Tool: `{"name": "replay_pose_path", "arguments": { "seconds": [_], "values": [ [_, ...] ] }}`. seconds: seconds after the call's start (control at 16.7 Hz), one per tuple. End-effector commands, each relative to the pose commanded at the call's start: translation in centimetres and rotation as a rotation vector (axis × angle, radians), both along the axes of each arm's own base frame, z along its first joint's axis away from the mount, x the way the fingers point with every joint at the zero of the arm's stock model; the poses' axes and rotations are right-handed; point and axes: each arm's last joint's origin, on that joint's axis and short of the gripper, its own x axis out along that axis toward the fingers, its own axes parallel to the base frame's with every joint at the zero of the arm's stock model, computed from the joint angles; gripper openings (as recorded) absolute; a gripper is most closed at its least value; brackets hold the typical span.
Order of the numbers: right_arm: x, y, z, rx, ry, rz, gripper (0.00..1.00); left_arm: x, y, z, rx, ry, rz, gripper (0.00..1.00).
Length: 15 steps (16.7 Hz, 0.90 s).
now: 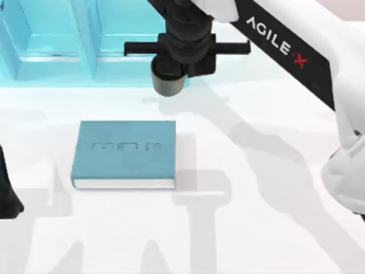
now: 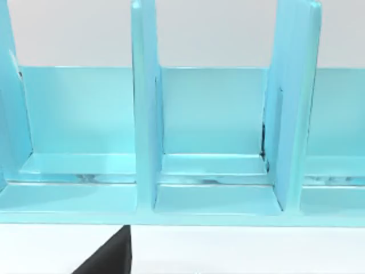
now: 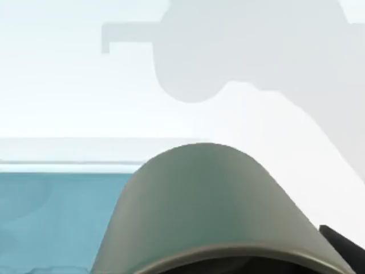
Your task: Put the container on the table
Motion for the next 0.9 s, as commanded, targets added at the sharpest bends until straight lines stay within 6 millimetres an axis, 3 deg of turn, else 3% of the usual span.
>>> {"name": "replay_pose_path", "arguments": {
  "seconds": [0.24,0.42,0.6,0.78,0.9],
  "values": [
    [2.5,-6.6,-2.0,-0.094,0.152,0.001,0.00,0.0,0.0,0.0,0.000,0.000,0.000,1.00],
    [3.2,-11.9,-3.4,-0.134,0.276,0.002,0.00,0.0,0.0,0.0,0.000,0.000,0.000,1.00],
    [3.2,-16.5,-3.0,-0.113,0.322,0.003,0.00,0.0,0.0,0.0,0.000,0.000,0.000,1.00],
    [3.1,-19.7,-1.4,-0.070,0.299,0.005,0.00,0.0,0.0,0.0,0.000,0.000,0.000,1.00],
    [3.0,-20.3,-1.1,-0.060,0.290,0.005,0.00,0.0,0.0,0.0,0.000,0.000,0.000,1.00]
  ]
}}
